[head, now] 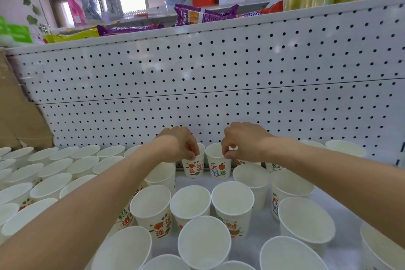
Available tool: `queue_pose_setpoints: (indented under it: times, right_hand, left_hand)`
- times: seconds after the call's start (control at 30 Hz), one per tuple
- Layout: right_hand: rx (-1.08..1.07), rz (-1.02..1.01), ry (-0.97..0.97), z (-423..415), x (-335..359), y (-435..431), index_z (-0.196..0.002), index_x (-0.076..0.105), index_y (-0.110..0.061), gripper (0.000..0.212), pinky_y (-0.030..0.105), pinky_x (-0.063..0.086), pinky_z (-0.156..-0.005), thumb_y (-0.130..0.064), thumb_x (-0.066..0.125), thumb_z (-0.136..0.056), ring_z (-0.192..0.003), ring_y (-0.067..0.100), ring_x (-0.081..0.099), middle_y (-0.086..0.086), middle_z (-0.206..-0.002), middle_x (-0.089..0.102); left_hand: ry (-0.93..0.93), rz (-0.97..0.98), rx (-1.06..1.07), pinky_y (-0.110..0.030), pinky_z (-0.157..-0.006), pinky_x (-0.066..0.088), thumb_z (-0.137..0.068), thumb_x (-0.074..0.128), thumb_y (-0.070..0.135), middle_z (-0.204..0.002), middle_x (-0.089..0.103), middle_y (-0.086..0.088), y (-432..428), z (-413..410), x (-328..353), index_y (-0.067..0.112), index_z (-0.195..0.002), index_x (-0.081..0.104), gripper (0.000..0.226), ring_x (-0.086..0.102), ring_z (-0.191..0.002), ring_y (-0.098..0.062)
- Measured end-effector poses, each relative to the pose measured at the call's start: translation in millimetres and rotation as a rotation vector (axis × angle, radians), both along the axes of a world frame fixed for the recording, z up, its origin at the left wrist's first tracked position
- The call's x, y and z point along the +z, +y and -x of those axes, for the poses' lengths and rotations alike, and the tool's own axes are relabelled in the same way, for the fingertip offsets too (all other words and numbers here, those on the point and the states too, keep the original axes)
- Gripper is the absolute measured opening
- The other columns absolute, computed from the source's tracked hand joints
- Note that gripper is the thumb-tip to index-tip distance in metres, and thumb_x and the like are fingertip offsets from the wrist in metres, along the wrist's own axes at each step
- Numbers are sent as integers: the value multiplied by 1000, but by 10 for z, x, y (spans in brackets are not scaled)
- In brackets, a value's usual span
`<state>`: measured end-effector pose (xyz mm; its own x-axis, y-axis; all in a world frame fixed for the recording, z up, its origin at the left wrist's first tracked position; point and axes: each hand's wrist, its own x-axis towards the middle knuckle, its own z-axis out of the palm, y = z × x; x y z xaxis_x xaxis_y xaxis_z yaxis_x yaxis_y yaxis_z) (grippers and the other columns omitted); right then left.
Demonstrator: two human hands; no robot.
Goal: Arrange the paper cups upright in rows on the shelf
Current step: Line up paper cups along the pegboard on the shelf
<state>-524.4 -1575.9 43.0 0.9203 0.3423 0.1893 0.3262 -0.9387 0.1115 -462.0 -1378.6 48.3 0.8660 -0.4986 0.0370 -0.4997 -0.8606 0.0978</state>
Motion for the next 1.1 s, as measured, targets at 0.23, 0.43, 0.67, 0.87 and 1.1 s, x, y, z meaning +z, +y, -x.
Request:
queue_pose_setpoints:
  times: [0.23, 0.43, 0.67, 0.87, 1.1]
  right_hand:
    - [-29, 2, 1, -21, -34, 18, -108, 65, -33, 19, 28, 35, -74, -40, 59, -92, -97, 19, 49, -7, -99, 44]
    - [-17, -187, -38, 306, 150, -193, -116, 63, -36, 25, 33, 41, -90, -40, 59, -92, -114, 14, 46, -10, -122, 54]
    - [-53, -417, 134, 1101, 345, -771, -96, 72, -39, 10, 17, 44, -72, -36, 68, -87, -87, -11, 56, -22, -96, 66]
    - [-104, -288, 303, 1306, 183, -849, -93, 75, -34, 15, 26, 48, -73, -24, 74, -81, -82, 8, 57, -16, -89, 62]
    - [-116, -127, 181, 1283, 42, -914, -92, 73, -26, 9, 33, 49, -73, -27, 68, -85, -83, 12, 56, -10, -86, 63]
  left_hand:
    - [5, 1, -26, -29, -84, 51, -84, 71, 29, -97, 67, 13, 8, 4, -2, 33, -99, 72, 15, 61, -93, -10]
    - [-93, 104, -121, -28, -90, 46, -87, 66, 39, -107, 65, 16, 11, 235, 73, 33, -110, 66, 24, 58, -98, -2]
    - [-12, 232, -365, -16, -79, 44, -86, 68, 43, -101, 66, 24, -401, 970, 171, 34, -101, 73, 19, 55, -94, 10]
    - [-7, -62, -340, -19, -66, 49, -74, 80, 39, -78, 70, 22, -781, 1077, 145, 32, -86, 77, 14, 63, -76, 4]
    - [-79, -134, -328, -32, -73, 59, -82, 73, 31, -81, 71, 20, -926, 1078, 21, 29, -91, 77, 10, 62, -71, 6]
